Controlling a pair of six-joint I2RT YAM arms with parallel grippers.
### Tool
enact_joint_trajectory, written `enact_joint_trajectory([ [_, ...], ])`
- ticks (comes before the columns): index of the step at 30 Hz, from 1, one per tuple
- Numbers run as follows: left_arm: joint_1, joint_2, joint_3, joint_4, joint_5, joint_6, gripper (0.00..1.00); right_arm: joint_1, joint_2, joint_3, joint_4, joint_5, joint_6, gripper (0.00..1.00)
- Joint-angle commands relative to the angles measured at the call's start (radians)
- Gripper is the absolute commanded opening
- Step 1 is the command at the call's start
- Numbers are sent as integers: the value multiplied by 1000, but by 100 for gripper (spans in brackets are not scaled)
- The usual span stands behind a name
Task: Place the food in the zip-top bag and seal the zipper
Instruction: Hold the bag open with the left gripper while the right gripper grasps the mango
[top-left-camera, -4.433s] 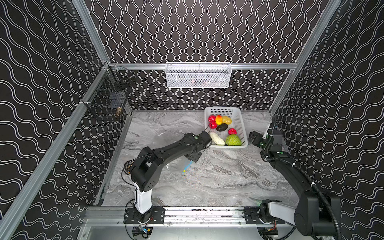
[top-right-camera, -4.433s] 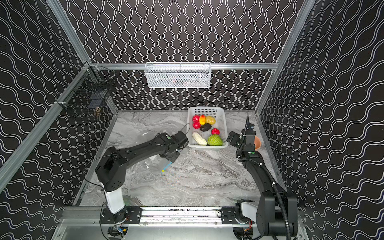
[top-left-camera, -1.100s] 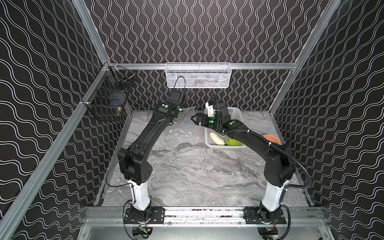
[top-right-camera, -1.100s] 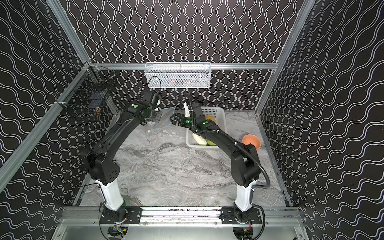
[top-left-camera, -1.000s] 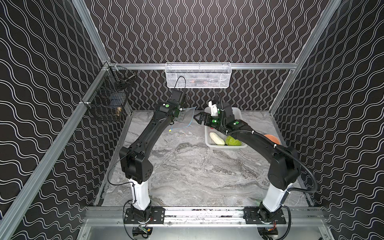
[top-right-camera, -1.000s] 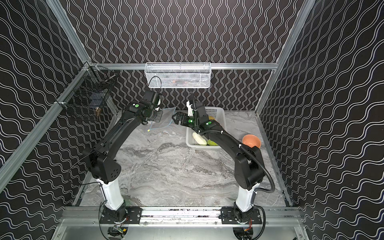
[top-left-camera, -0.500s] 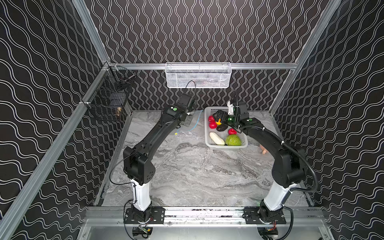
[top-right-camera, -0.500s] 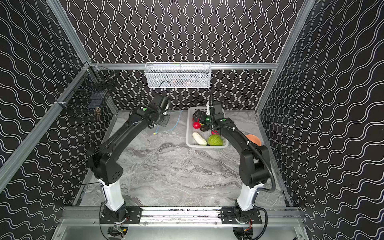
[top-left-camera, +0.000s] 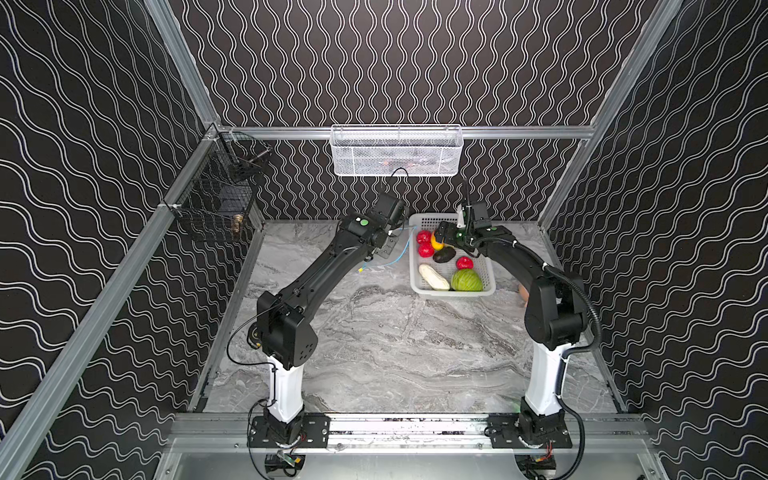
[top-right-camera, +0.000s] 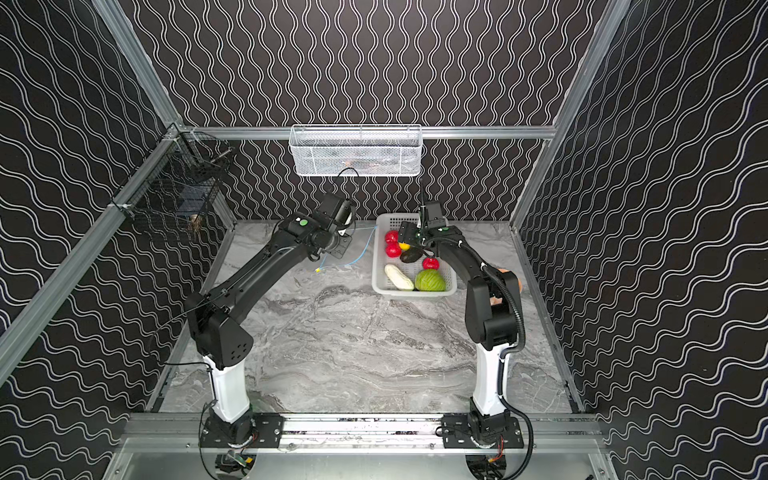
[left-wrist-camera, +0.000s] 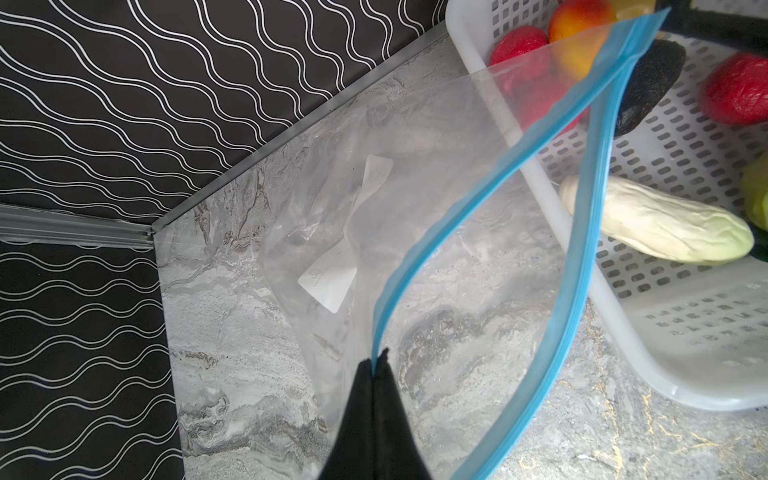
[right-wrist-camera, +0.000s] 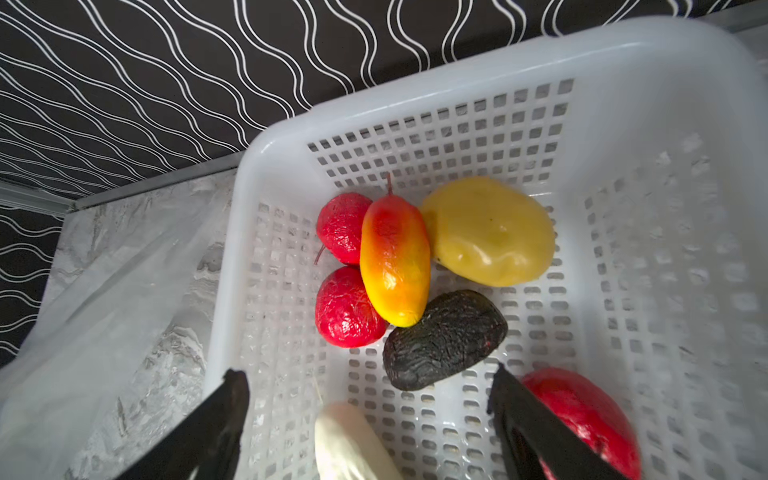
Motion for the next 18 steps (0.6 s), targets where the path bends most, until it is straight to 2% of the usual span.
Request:
enact_joint_trajectory([
  [1, 0, -22, -17, 10, -9, -3, 0, -1, 21, 28, -7, -5, -16, 87],
  [10, 0, -42, -39, 13, 12, 0, 0, -3, 89, 98, -25, -14, -22, 76],
  [18, 0, -48, -42, 13, 11, 5, 0, -3, 161, 184, -52, -7, -23, 70],
])
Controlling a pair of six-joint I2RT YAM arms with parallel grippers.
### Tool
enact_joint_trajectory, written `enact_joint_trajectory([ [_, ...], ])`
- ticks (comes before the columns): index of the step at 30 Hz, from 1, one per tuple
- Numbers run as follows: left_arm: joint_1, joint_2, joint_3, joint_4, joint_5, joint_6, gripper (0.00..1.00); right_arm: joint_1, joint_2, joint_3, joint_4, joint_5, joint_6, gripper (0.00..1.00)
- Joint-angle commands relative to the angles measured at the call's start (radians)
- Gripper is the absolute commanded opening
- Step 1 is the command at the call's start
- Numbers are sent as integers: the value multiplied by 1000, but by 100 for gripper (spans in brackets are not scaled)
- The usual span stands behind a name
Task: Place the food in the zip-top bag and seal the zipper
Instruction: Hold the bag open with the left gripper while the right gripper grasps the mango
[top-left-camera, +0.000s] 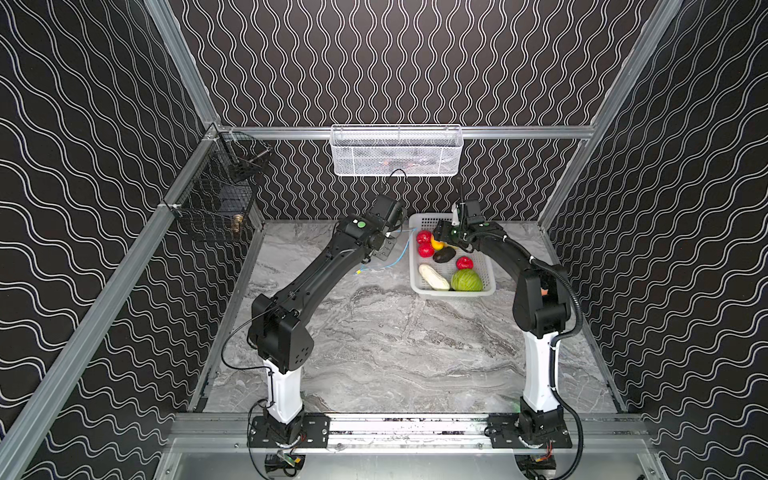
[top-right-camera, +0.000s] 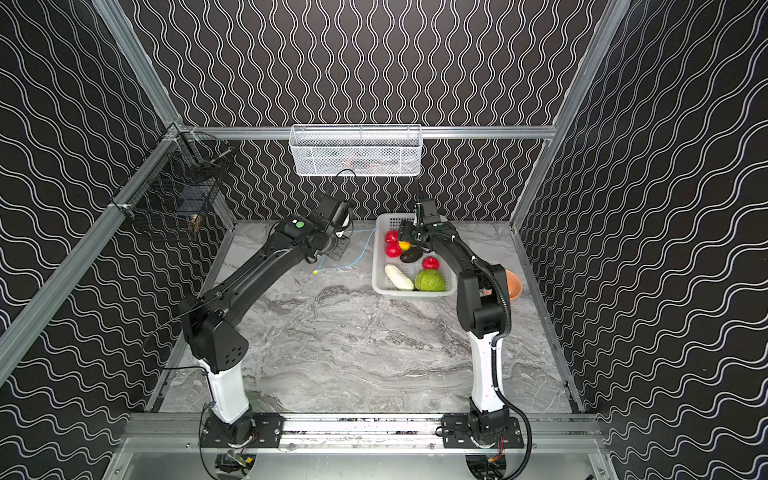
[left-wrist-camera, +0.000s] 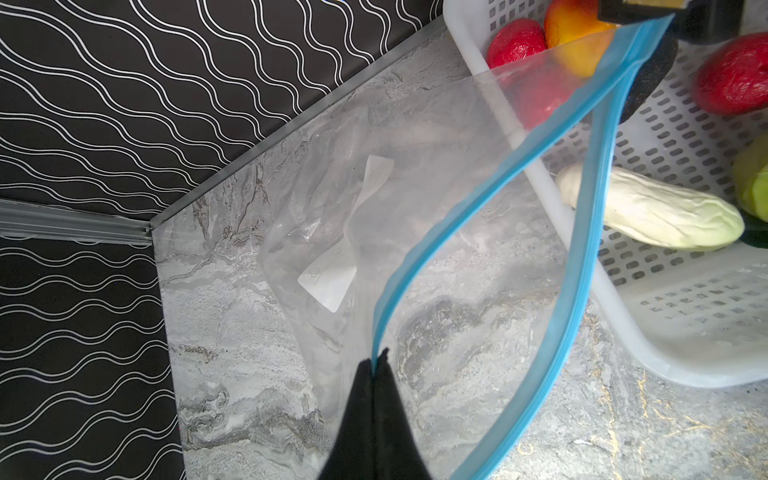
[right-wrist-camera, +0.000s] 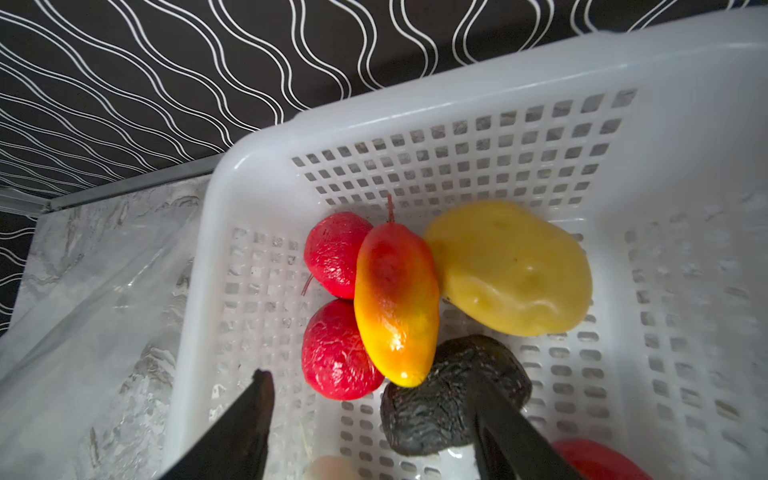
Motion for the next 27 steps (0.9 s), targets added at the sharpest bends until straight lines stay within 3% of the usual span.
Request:
enact_joint_trajectory([
  [1, 0, -11, -3, 11, -2, 1, 0, -2, 20, 27, -6, 2, -5, 70],
  [20, -23, -15, -6, 14, -20, 13, 0, -2, 222, 244, -72, 23, 20, 62],
  [27, -23, 2, 29, -4, -27, 7, 0, -3, 255, 278, -78, 18, 23, 44],
])
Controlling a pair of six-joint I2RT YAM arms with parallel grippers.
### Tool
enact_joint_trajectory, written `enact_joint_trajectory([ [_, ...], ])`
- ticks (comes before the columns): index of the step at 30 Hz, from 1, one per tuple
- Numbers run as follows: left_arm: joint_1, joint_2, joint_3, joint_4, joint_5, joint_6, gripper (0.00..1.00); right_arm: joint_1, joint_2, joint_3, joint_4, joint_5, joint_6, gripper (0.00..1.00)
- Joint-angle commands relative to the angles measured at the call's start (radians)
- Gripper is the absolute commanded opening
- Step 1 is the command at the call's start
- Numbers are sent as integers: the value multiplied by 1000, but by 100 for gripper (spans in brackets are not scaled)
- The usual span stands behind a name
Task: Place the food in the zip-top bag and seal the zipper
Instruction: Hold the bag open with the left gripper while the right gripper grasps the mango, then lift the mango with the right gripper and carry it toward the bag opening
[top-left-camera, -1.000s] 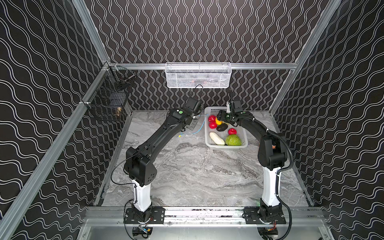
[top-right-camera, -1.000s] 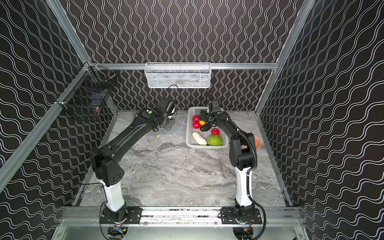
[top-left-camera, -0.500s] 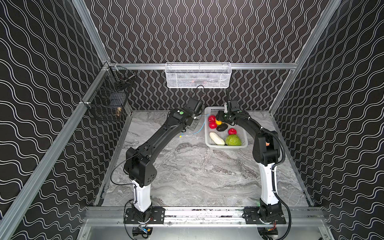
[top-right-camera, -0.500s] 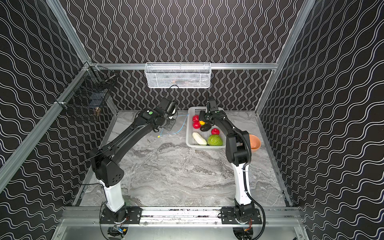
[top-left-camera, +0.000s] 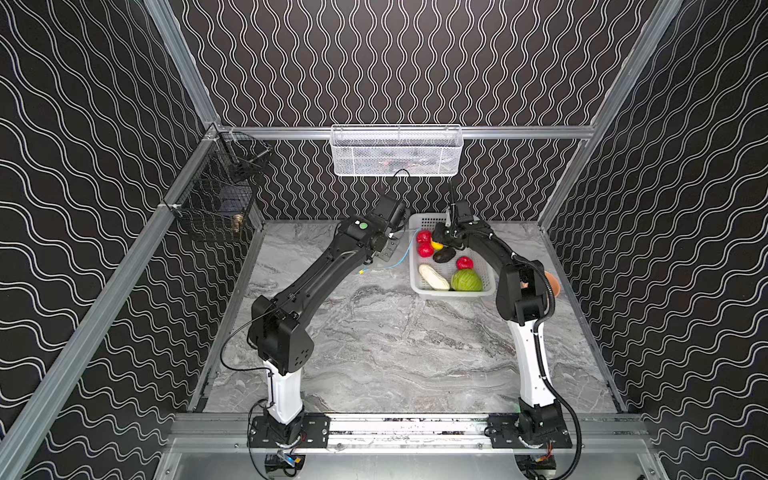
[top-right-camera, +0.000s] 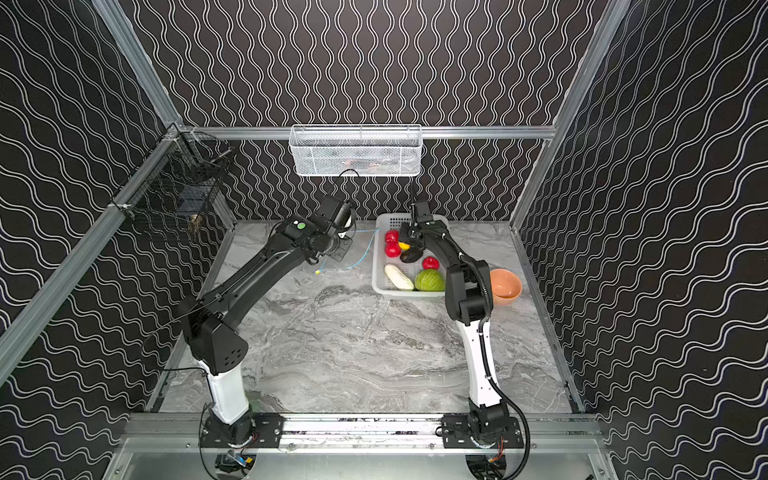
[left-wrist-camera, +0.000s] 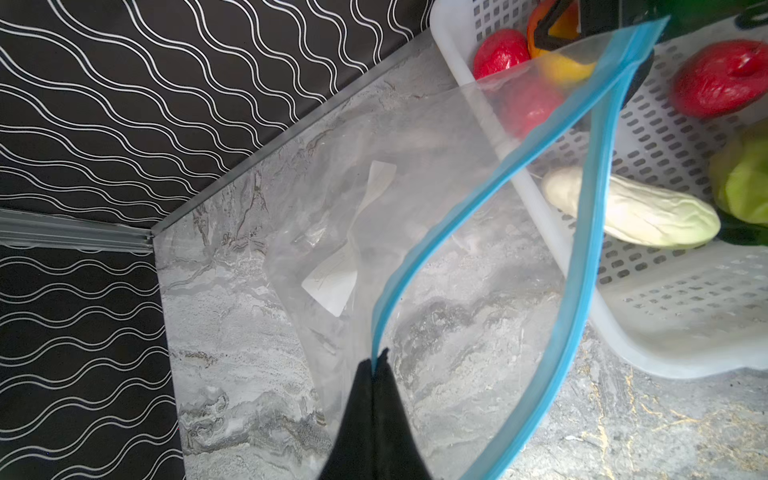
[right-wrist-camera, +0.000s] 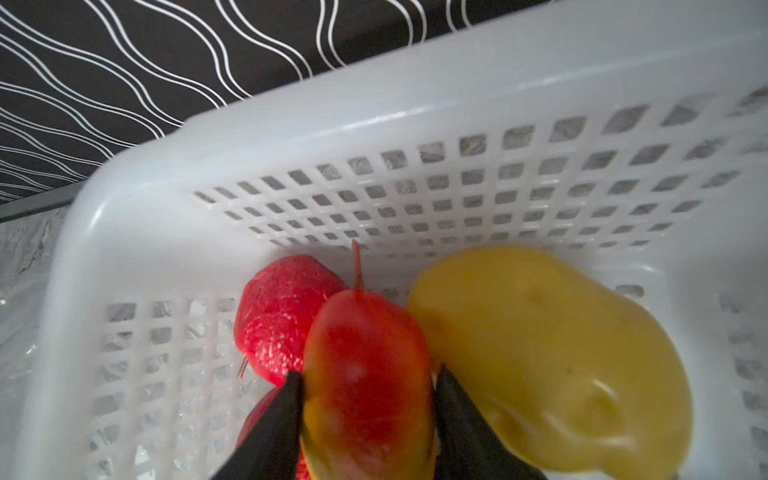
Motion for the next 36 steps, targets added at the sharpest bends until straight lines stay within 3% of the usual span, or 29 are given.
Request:
enact_joint_trajectory([
  [1, 0, 7, 9, -2, -20, 6, 0, 1, 1, 3, -4, 0, 12, 42],
  [5, -1, -3, -5, 7, -20, 5, 0, 1, -12, -30, 18, -12, 1, 38],
  [12, 0, 3, 4, 6, -39, 6, 0, -2, -30, -52, 34, -52, 7, 13],
  [17, 0, -8, -13, 16, -43, 7, 0, -3, -81, -85, 51, -47, -10, 4],
  [36, 0, -20, -32, 26, -44, 6, 0, -19, -390, -424, 257, -119, 34, 0],
])
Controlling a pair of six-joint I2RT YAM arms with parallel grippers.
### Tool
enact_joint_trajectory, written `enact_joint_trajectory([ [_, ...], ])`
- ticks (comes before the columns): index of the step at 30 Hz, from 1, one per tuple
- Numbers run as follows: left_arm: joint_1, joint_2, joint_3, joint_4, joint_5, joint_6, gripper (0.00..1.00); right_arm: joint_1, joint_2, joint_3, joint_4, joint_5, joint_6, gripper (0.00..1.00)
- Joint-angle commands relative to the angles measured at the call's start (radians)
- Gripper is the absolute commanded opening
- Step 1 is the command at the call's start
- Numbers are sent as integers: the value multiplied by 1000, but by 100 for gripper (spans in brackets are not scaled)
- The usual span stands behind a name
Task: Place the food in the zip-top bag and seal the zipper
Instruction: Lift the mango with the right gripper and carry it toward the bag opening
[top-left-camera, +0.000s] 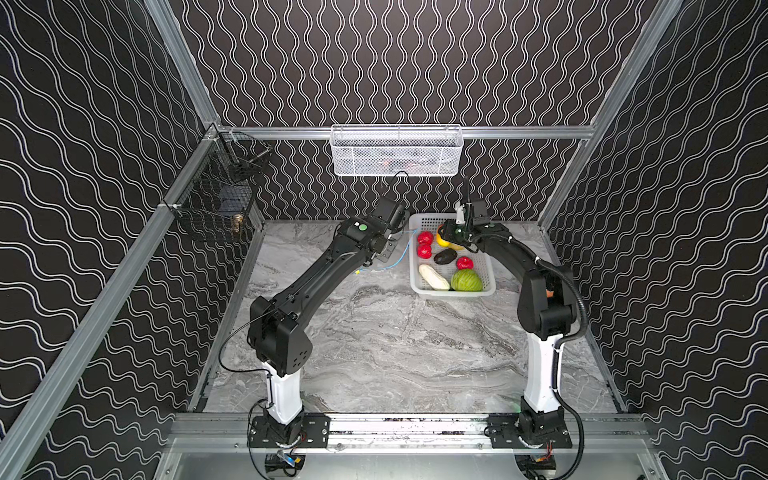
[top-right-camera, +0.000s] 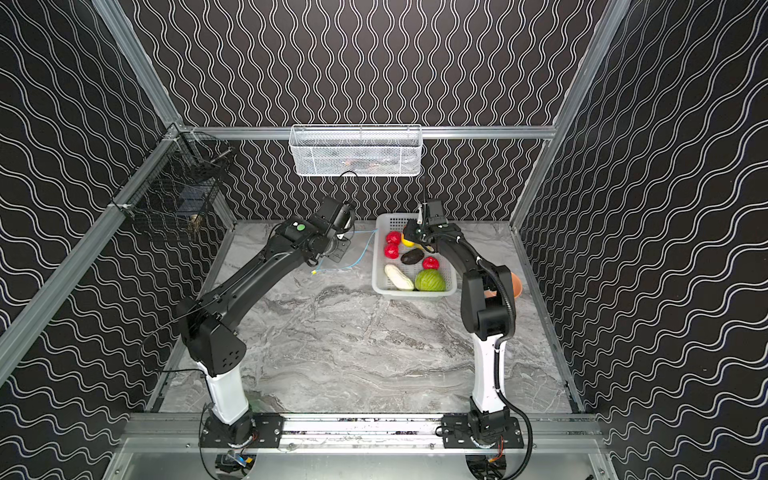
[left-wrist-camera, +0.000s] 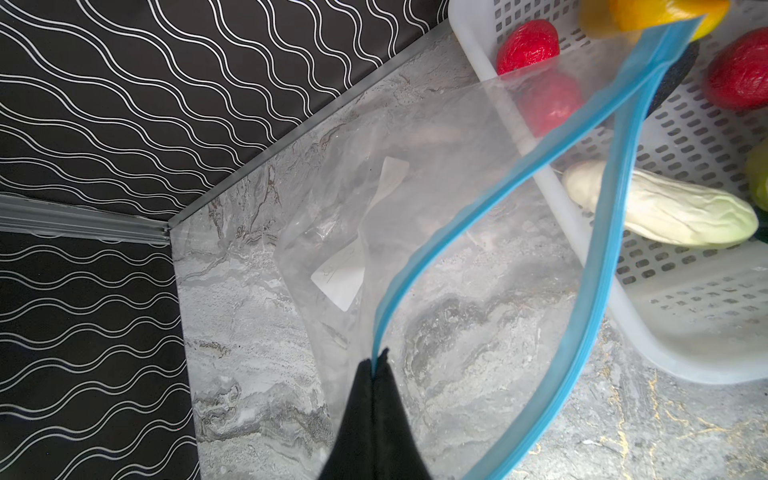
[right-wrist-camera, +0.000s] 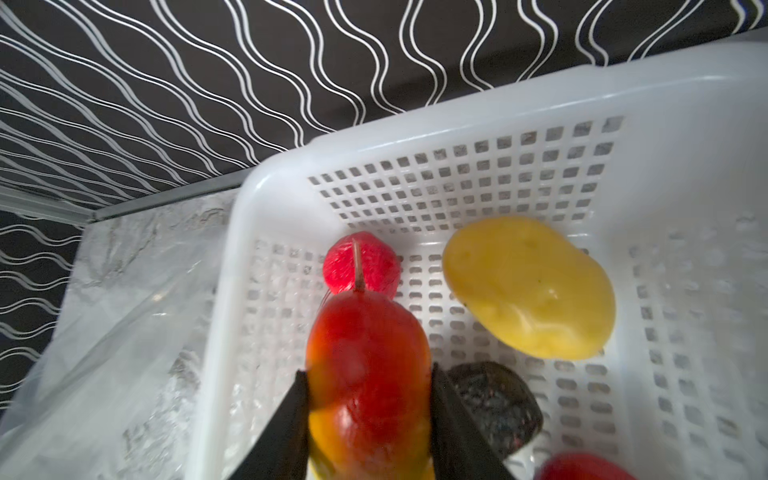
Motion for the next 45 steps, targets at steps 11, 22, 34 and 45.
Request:
enact_joint_trajectory([
  [11, 1, 7, 24, 7, 2, 16, 0, -15, -304, -280, 256, -208, 147, 0],
  [22, -11, 26, 52, -7, -21, 20, 0, -15, -482, -494, 535, -388, 224, 0],
  [34, -28, 59, 91, -30, -4, 10, 0, 28, -616, -659, 691, -463, 250, 0],
  [45, -37, 71, 108, -38, 5, 9, 0, 124, -645, -684, 655, -377, 239, 0],
])
